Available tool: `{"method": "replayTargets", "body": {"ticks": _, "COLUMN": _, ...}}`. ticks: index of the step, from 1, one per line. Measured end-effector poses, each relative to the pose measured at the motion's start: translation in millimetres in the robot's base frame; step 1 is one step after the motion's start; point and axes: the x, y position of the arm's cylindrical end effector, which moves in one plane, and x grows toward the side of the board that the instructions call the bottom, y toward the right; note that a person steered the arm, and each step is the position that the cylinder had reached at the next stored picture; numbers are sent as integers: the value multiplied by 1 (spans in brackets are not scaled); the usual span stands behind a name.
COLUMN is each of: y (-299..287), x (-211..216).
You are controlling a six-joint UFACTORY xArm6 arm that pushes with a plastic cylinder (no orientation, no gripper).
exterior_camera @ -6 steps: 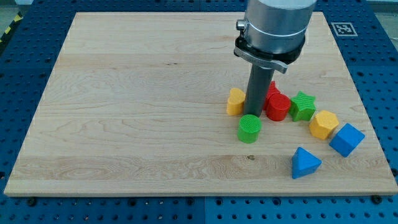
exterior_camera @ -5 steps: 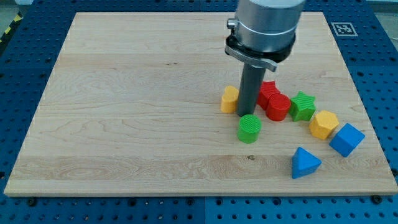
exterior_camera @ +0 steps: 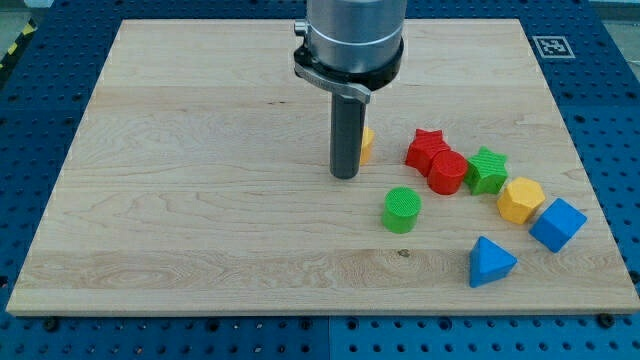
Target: Slide your arm towards the center of the board
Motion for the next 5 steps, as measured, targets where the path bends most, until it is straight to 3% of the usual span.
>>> {"method": "replayTargets", "body": {"ticks": 4, "y": 3, "x": -6}}
{"method": "replayTargets", "body": {"ticks": 5, "y": -41, "x": -9}}
